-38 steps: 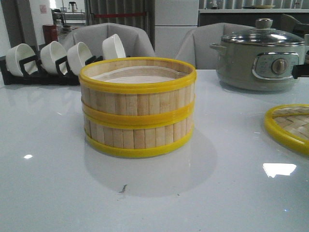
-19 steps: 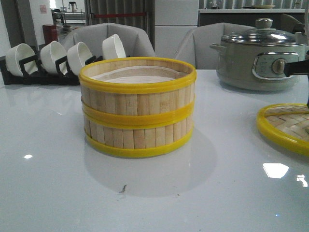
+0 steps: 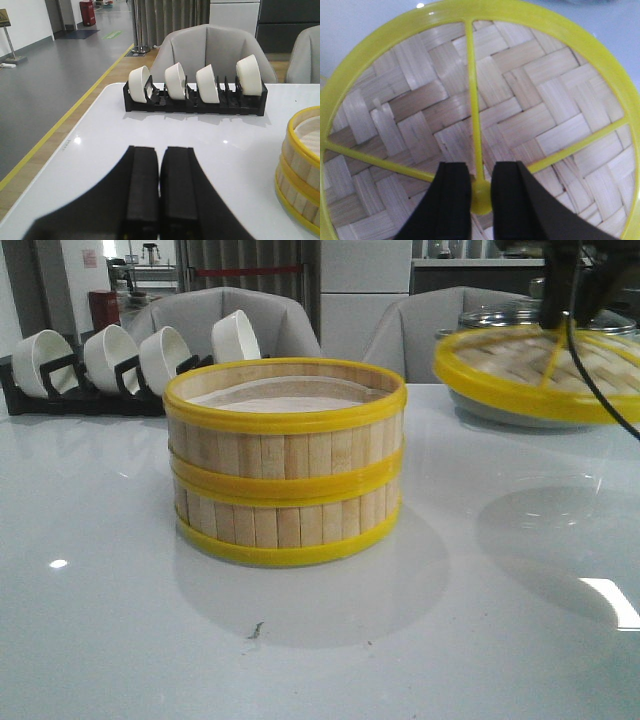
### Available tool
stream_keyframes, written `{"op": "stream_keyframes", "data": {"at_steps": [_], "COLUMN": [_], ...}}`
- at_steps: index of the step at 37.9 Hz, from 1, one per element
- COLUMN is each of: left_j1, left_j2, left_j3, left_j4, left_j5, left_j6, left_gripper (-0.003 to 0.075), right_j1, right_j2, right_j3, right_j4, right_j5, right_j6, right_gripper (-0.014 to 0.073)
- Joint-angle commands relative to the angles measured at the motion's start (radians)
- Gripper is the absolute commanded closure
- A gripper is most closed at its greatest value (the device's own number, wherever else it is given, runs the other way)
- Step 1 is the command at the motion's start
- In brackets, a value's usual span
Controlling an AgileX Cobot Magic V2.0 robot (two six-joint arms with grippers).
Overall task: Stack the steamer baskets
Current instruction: 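Carry the lid over the stack and lower it on top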
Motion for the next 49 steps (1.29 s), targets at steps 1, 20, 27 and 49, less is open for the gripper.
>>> {"op": "stream_keyframes", "data": {"at_steps": [1, 20, 27, 49], "left_j1": [-0.007, -0.007, -0.007, -0.007], "left_j2": [0.014, 0.014, 0.014, 0.014], "left_j3": [-0.028, -0.028, -0.028, -0.028], "left_j4": [0.010, 0.010, 0.010, 0.010], "left_j5": [-0.074, -0.074, -0.074, -0.074], "left_j6": [-0.005, -0.005, -0.005, -0.005], "left_gripper": [0.0634, 0.0634, 0.0634, 0.0634], "right_j1": [0.069, 0.342, 0.374, 0.377], "right_j2": [-0.067, 0.133, 0.188, 0.235], "right_j3": [-0.120, -0.457, -0.486, -0.486], "right_j4": [0.022, 0.091, 0.091, 0.090], "right_j5": [-0.033, 0.016, 0.026, 0.011], "right_j6": [-0.005, -0.005, -0.005, -0.006], "right_gripper": [0.0546, 0.0546, 0.0546, 0.0546]}}
